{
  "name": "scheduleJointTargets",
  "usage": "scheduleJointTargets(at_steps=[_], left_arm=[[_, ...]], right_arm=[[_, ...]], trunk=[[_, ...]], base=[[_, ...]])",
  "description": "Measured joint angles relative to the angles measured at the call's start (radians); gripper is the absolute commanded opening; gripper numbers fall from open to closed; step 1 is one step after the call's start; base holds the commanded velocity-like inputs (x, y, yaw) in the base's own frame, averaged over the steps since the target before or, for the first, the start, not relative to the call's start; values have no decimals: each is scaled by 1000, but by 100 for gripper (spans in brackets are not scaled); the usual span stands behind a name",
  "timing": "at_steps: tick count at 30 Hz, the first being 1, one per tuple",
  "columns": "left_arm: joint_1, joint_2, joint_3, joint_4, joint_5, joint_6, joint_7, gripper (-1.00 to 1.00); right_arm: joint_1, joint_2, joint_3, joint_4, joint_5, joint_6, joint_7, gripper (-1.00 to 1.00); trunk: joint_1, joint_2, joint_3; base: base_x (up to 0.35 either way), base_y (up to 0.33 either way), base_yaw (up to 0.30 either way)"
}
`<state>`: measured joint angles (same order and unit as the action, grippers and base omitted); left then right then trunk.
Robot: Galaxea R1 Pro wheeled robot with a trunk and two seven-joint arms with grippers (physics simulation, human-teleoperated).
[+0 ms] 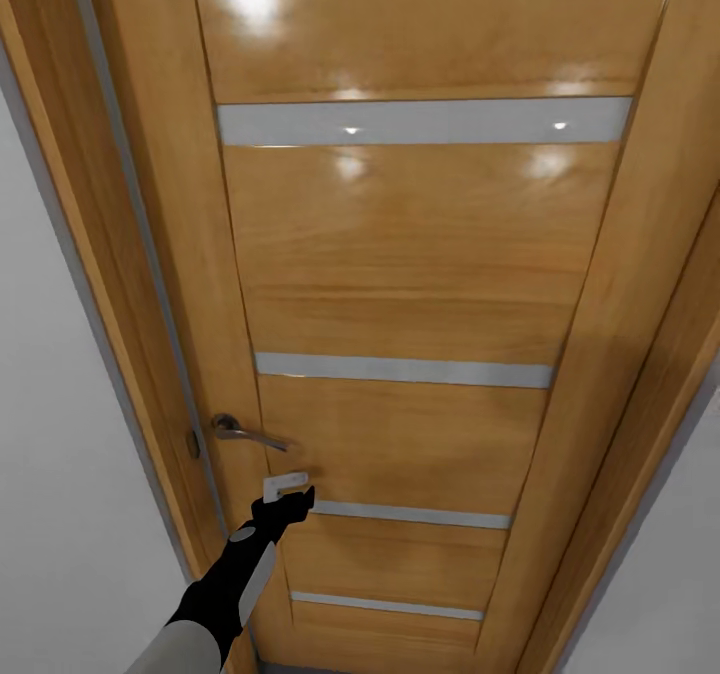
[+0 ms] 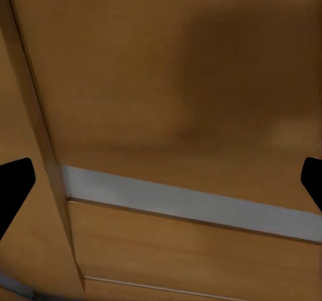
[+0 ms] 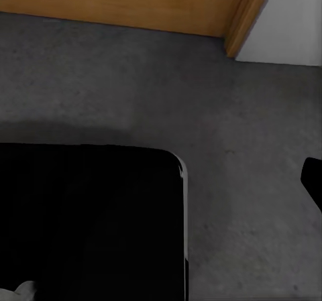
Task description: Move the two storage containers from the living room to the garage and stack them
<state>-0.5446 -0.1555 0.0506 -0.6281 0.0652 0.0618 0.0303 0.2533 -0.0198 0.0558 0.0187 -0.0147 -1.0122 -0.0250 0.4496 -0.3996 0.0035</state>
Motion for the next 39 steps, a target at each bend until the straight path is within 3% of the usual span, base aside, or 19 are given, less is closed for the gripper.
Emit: scheduleJointTargets(at_steps=[21, 31, 39], left_arm=[[0, 0, 0, 0, 1, 0, -1, 100], [0, 0, 1, 2, -3, 2, 2, 100], [0, 0, -1, 3, 1, 1, -1, 100]], right_arm=[[0, 0, 0, 0, 0, 0, 0, 100], [0, 0, 0, 0, 0, 0, 0, 100], [0, 0, 0, 0, 0, 0, 0, 100]], trunk=[[0, 0, 0], [-1, 0, 4], [0, 0, 6]], base=[[202, 9, -3], [135, 46, -203], [83, 16, -38]])
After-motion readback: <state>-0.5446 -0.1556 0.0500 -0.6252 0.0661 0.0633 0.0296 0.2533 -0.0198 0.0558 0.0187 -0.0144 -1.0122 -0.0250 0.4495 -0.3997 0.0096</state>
